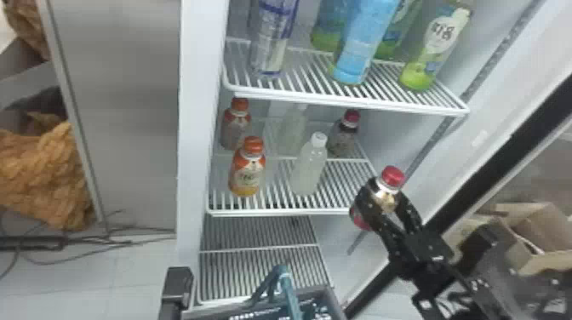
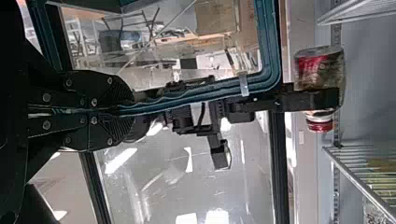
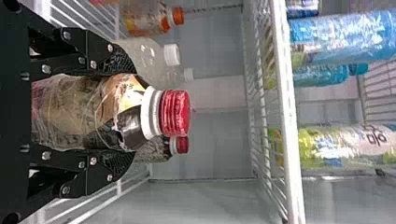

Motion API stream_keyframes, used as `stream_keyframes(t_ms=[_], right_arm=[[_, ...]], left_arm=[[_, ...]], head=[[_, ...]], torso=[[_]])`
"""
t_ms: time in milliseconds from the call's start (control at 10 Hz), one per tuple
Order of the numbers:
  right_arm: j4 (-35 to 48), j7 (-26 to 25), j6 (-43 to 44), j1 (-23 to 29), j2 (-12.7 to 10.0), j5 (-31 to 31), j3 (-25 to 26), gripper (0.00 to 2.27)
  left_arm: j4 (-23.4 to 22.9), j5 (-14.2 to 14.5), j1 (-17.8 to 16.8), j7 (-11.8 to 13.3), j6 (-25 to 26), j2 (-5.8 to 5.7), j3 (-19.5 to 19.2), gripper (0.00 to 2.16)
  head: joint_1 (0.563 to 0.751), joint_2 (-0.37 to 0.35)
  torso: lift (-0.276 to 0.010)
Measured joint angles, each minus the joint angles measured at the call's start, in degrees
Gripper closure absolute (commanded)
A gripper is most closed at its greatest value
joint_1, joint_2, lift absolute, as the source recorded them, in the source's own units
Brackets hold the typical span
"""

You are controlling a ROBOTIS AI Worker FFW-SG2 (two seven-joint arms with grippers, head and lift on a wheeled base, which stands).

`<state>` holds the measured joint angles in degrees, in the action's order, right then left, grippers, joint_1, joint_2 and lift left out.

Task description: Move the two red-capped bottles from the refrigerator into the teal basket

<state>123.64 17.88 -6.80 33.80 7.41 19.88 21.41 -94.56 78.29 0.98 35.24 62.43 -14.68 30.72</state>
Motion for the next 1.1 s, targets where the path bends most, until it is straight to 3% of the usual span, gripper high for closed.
stream_keyframes(t_ms=[200,600,1100], right_arm=[[5.60,1.65,-4.94,5.01,-1.50,-1.29,0.79,0.69],[13.26,5.13,-18.08,9.89,-3.07,-3.42,2.16,0.69],[22.84,7.96,-37.35,12.07,-2.54,-3.53,2.12,0.69]], left_arm=[[0.00,-0.07,0.00,-0.02,0.00,-0.01,-0.24,1.11],[0.00,-0.37,-0.14,-0.09,0.14,0.01,-0.22,1.11],[0.00,-0.68,-0.28,-0.08,0.30,-0.09,-0.27,1.11]], head=[[0.695,-0.350],[0.695,-0.350],[0.695,-0.350]], torso=[[-0.228],[-0.228],[-0.228]])
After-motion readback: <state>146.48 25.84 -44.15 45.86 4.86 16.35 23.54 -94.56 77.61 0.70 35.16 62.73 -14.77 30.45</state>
